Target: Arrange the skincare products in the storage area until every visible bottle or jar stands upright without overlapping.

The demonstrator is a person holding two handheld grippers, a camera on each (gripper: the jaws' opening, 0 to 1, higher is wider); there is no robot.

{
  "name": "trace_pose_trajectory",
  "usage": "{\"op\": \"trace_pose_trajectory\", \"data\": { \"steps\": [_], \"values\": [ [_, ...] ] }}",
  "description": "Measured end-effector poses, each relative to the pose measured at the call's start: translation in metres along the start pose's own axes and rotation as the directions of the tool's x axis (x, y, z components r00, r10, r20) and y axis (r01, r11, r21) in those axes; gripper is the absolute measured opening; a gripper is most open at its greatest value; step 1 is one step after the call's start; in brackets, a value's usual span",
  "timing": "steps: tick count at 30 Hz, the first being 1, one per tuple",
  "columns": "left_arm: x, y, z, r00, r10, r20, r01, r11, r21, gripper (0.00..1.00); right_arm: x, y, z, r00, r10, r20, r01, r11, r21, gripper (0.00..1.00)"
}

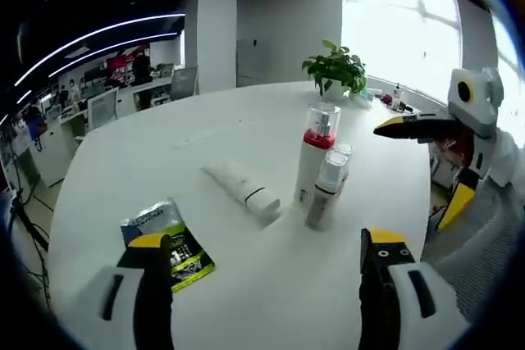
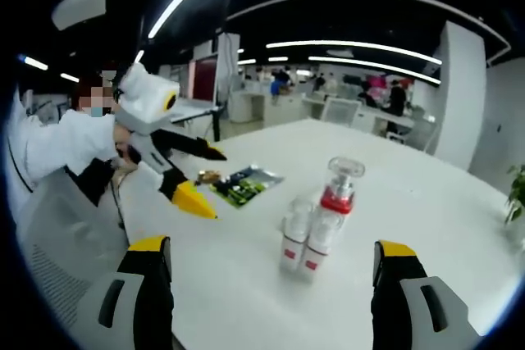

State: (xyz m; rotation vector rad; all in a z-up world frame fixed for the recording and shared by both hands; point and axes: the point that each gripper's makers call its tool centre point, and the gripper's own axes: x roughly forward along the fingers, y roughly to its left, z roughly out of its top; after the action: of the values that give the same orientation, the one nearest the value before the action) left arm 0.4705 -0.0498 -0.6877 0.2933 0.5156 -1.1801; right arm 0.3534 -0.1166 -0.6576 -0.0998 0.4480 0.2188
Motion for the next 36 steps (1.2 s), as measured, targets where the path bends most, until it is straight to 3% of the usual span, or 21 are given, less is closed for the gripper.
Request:
{"op": "trace_pose_trajectory", "data": {
  "steps": [11, 24, 30, 36],
  "values": [
    [0.045, 0.013, 0.004, 0.999, 0.036, -0.038, -0.035, 0.999, 0.015, 0.78, 0.002, 0.002, -0.005, 1.000, 0.020, -0.016, -0.020, 1.000, 0.013, 1.00],
    [0.094, 0.023, 0.002, 0.994, 0.063, -0.089, -0.071, 0.994, -0.084, 0.57, 0.003, -0.003, -0.005, 1.000, 0.007, -0.013, -0.007, 1.000, 0.016, 1.00],
    [0.120, 0.026, 0.006, 0.994, 0.046, -0.102, -0.058, 0.992, -0.111, 0.55, 0.005, -0.005, -0.007, 1.000, 0.003, -0.025, -0.003, 1.000, 0.006, 1.00],
    [0.133, 0.026, 0.001, 0.989, 0.059, -0.133, -0.075, 0.990, -0.120, 0.52, 0.004, -0.005, -0.004, 1.000, 0.005, -0.015, -0.005, 1.000, 0.009, 1.00]
  ]
}}
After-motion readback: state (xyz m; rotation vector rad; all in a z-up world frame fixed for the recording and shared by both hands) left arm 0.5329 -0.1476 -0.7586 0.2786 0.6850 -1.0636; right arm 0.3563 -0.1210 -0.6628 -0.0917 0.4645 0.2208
